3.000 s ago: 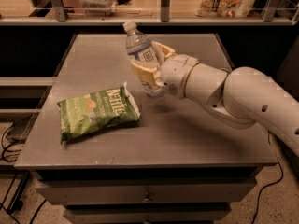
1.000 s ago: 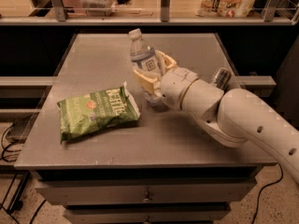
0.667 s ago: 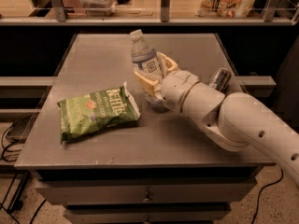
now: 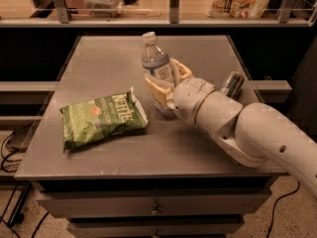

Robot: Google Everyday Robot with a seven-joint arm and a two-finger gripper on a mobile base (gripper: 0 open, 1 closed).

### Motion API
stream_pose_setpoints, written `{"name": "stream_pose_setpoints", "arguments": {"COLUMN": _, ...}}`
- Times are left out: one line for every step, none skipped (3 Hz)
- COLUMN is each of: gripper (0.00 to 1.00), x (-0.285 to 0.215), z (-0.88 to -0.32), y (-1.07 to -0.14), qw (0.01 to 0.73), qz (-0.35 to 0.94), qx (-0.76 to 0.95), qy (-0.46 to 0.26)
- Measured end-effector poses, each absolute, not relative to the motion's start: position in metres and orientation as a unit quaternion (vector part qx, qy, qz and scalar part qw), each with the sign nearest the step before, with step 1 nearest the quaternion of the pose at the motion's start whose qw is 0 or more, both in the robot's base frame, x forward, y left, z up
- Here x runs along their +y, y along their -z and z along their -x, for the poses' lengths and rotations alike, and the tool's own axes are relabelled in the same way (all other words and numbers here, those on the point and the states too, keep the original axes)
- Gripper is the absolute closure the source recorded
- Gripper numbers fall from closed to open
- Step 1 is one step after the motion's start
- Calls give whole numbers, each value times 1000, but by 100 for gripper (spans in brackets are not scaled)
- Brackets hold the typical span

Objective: Place blue plastic bottle upright

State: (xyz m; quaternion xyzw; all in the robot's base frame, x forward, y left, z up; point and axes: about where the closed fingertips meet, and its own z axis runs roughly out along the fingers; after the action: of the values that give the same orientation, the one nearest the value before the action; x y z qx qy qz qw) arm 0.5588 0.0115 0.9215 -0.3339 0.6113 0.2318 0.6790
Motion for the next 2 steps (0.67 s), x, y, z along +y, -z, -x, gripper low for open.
{"name": "stream_pose_setpoints", "arguments": {"gripper": 81, "x": 12, "z": -559, "y": -922, "qw": 679, "qz": 334, "qx": 611, "qy": -232}}
{"name": "stream_pose_setpoints", "arguments": {"gripper": 57, "x": 8, "z": -555, "y": -921, "qw": 678, "qz": 331, "qx": 616, "qy": -228}}
